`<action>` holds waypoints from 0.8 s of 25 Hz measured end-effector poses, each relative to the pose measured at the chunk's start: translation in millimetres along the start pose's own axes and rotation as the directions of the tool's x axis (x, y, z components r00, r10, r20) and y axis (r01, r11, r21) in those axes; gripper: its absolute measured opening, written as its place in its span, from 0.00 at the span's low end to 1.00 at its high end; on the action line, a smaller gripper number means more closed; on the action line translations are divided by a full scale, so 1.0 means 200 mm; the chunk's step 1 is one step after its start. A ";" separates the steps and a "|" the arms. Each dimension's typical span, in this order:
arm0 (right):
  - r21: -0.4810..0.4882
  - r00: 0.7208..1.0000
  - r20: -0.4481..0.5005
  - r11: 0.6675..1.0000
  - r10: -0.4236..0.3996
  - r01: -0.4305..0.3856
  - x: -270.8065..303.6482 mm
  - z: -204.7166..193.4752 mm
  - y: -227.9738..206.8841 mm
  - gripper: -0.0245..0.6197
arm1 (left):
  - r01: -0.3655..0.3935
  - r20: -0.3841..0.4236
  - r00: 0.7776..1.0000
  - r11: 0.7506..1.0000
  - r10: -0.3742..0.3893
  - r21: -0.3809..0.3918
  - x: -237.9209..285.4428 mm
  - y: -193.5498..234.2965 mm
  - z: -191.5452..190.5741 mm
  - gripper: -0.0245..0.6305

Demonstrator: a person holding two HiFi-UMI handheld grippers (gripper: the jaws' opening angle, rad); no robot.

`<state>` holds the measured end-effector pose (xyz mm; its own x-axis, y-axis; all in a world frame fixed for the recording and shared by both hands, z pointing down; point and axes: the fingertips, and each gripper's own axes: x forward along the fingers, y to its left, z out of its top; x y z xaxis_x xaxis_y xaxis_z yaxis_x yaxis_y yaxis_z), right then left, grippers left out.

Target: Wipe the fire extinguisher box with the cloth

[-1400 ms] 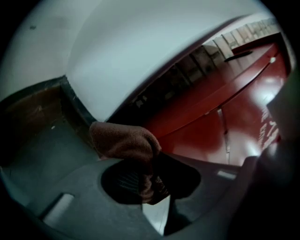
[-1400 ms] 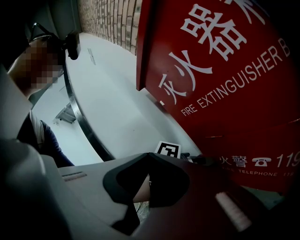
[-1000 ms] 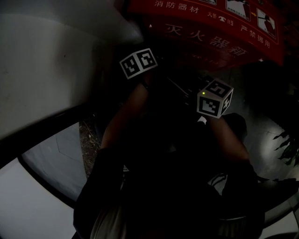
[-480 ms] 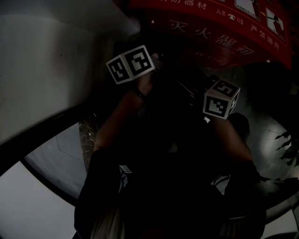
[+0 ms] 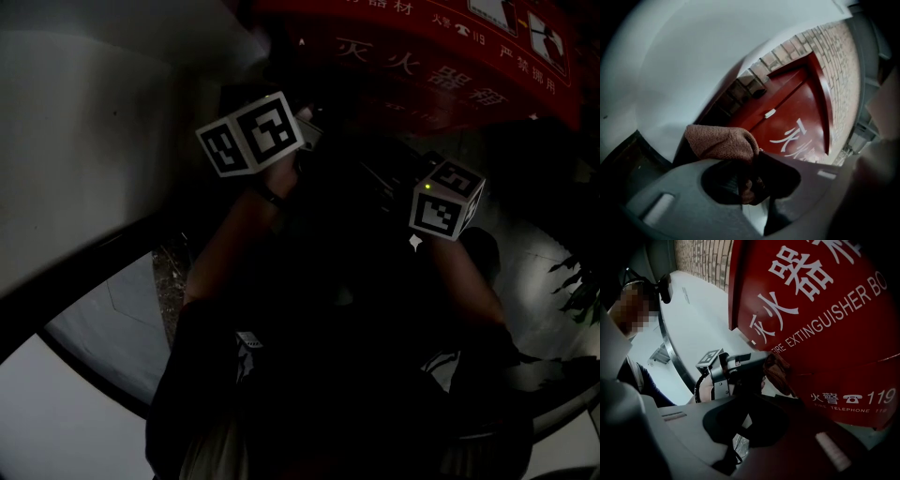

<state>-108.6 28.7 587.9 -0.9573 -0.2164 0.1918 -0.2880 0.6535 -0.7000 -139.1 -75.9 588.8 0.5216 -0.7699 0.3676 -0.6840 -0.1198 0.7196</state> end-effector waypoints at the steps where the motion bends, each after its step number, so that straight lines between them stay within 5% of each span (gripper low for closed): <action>1: 0.003 1.000 0.001 1.000 0.001 -0.001 0.00 0.00 0.00 0.04 | 0.010 0.008 1.000 1.000 -0.010 0.014 -0.01 -0.02 0.01 0.19; 12: 0.034 0.999 0.003 0.999 0.032 -0.032 0.00 0.00 0.01 0.04 | 0.065 0.069 0.994 0.976 -0.081 0.207 -0.09 -0.22 0.15 0.19; 20: 0.074 0.998 0.027 0.996 0.056 -0.058 -0.03 0.03 0.01 0.04 | 0.073 0.072 0.993 0.975 -0.090 0.212 -0.11 -0.25 0.16 0.19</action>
<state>-104.2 26.3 580.9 -0.9709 -0.1988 0.1339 -0.2294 0.6091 -0.7592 -132.8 -73.2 524.7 0.5427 -0.7993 0.2580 -0.7367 -0.3056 0.6032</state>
